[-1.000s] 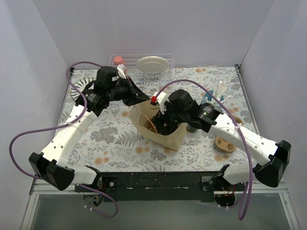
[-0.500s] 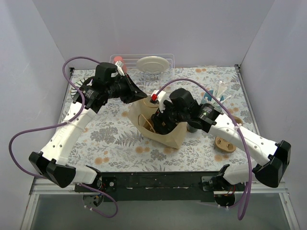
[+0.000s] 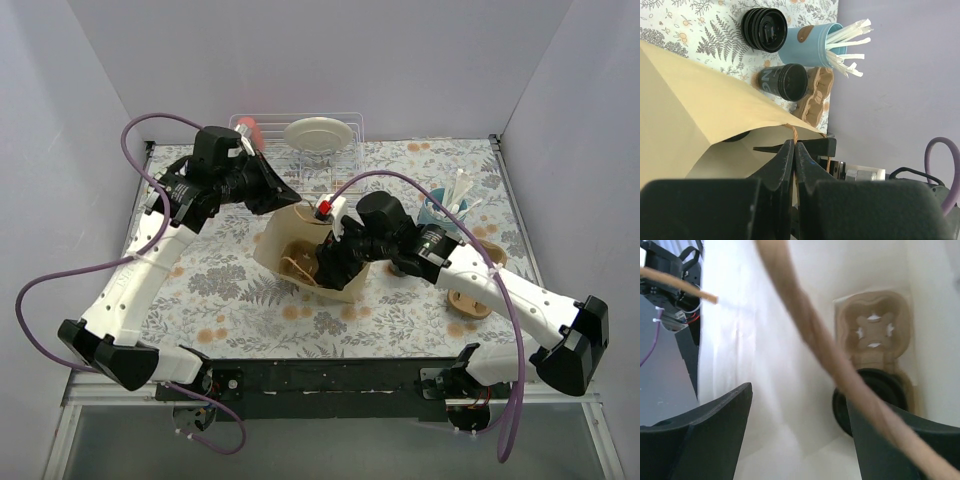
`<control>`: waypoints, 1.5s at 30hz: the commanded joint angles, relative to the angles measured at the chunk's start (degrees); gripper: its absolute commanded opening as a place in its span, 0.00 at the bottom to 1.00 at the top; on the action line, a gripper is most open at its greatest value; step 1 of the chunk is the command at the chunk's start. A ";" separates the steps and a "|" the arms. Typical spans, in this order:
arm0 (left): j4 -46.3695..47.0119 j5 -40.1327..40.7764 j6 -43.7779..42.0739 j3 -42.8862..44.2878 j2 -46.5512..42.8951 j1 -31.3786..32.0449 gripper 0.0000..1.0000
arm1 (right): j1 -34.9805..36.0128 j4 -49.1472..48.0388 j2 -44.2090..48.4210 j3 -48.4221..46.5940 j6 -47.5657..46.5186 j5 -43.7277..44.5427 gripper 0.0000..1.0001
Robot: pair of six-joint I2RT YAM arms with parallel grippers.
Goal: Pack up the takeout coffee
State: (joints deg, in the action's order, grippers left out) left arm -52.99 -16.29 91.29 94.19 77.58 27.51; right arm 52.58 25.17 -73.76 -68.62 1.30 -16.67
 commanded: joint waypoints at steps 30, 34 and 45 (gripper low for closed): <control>-12.84 12.70 -21.76 2.85 -2.08 -1.58 0.52 | -3.44 -1.17 1.95 -1.08 0.28 -6.00 0.82; -11.44 9.01 -22.73 -1.64 -4.01 -1.67 0.52 | -4.32 -0.38 1.77 -1.60 0.11 -9.08 0.81; -9.06 9.53 -23.69 -7.62 -4.90 -1.75 0.38 | -6.35 1.99 0.02 -5.38 0.19 -13.48 0.78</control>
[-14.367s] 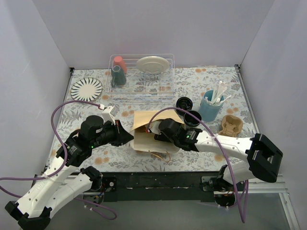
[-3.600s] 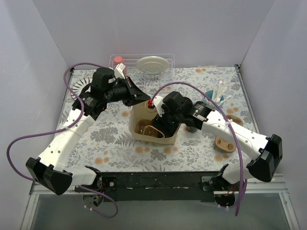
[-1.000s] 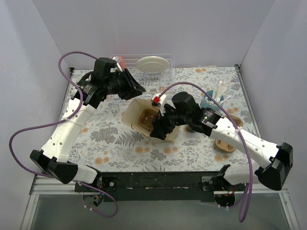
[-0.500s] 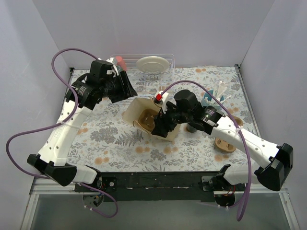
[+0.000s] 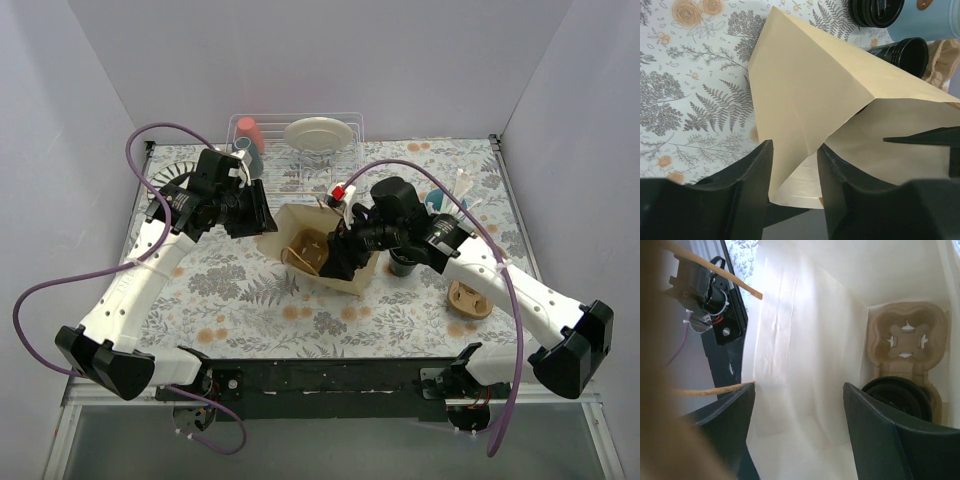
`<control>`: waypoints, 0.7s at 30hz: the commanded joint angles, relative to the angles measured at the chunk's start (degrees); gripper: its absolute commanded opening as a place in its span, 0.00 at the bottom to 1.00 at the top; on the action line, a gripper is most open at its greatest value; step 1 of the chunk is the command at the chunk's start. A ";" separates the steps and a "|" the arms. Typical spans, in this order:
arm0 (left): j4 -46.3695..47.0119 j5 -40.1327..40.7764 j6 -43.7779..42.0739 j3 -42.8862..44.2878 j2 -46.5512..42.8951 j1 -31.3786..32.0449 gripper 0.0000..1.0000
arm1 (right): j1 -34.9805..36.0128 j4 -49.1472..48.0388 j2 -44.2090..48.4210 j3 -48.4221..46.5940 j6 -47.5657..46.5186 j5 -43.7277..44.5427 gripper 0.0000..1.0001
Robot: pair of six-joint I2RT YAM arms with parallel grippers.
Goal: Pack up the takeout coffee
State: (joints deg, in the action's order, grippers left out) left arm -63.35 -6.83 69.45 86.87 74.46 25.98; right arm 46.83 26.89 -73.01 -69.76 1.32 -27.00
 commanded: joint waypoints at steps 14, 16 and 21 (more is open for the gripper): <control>-2.82 -4.68 3.14 1.72 -3.26 -0.14 0.00 | -1.39 1.49 -3.71 -8.64 5.62 -14.03 0.76; -3.44 -3.98 3.41 1.90 -3.53 -0.23 0.00 | -1.65 3.15 -4.50 -10.30 5.53 -15.70 0.77; -5.03 -3.45 4.29 1.03 -4.05 -0.14 0.00 | -3.93 5.01 -6.35 -13.82 6.41 -20.36 0.78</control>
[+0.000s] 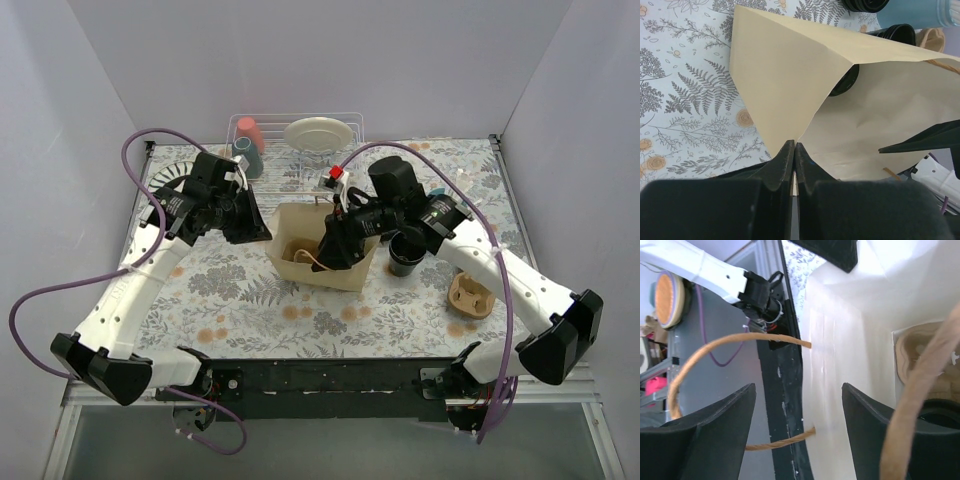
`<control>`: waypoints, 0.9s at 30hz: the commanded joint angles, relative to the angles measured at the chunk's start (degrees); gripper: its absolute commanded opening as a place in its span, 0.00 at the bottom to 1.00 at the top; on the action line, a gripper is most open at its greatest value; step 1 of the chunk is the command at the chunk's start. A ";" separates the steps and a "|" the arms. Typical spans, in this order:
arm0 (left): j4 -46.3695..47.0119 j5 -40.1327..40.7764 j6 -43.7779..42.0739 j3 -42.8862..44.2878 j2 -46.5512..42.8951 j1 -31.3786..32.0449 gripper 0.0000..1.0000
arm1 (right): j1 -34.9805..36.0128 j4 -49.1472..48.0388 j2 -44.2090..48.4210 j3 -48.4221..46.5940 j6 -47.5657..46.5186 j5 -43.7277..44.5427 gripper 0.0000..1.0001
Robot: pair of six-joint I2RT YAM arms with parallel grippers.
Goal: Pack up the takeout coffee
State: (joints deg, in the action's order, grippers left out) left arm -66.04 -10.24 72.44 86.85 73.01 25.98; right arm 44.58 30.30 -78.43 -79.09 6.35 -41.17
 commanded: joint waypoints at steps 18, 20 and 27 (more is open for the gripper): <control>-2.78 2.15 2.35 1.04 -2.53 -0.23 0.00 | -3.88 14.43 -4.89 -10.39 2.62 -24.49 0.79; -2.69 2.24 2.52 1.04 -2.26 -0.14 0.00 | -3.80 15.66 -4.97 -10.73 2.96 -24.49 0.79; -1.64 1.36 2.61 1.22 -2.00 -0.14 0.00 | -3.88 19.00 -5.06 -10.91 3.67 -23.43 0.78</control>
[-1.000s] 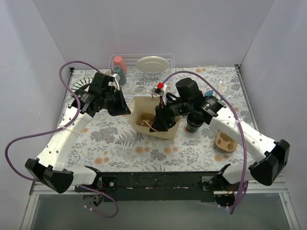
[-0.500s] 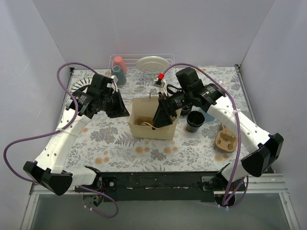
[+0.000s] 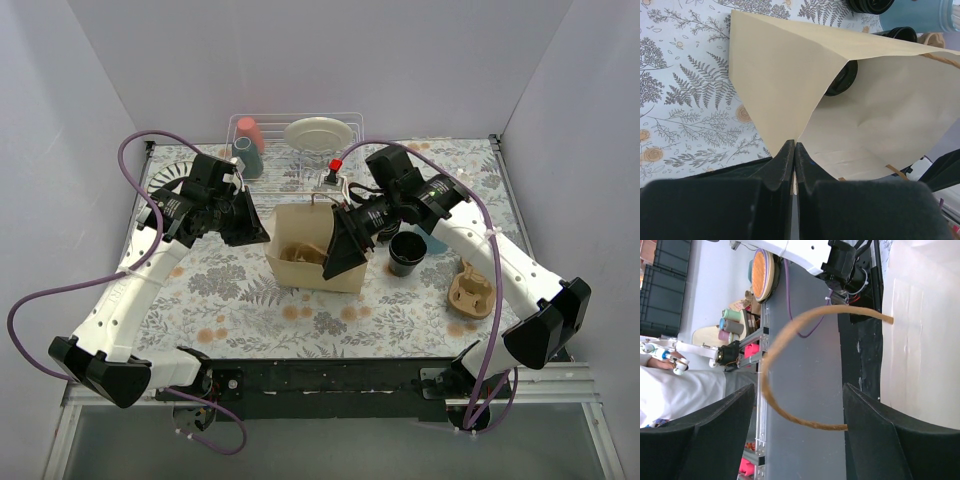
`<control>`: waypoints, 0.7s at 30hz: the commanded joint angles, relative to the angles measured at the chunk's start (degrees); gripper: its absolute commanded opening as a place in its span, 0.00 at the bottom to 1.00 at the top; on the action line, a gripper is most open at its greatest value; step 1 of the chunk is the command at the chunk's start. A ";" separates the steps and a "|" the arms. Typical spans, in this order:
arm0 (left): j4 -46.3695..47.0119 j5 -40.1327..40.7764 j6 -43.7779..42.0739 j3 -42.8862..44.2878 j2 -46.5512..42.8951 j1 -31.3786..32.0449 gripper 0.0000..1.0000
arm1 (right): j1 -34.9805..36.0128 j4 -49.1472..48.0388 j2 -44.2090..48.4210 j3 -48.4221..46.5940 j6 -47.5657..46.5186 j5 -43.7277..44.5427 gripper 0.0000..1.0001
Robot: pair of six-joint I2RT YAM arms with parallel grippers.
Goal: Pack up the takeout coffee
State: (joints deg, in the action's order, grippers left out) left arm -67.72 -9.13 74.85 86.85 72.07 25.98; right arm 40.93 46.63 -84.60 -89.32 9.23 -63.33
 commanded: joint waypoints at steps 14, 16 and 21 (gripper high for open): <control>-1.09 0.95 0.03 1.31 -0.97 -0.14 0.00 | -0.32 5.58 0.49 -6.04 -0.18 2.77 0.78; -1.09 0.86 0.21 1.22 -1.15 -0.14 0.00 | -0.32 5.75 -0.21 -8.41 -0.44 5.21 0.77; -1.53 0.78 0.74 2.01 -1.06 -0.14 0.00 | -0.67 3.91 -0.31 -11.58 -0.18 10.33 0.76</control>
State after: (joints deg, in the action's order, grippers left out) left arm -67.79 -9.02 75.11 86.85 72.07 25.98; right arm 40.86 52.05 -84.90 -97.12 9.04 -57.45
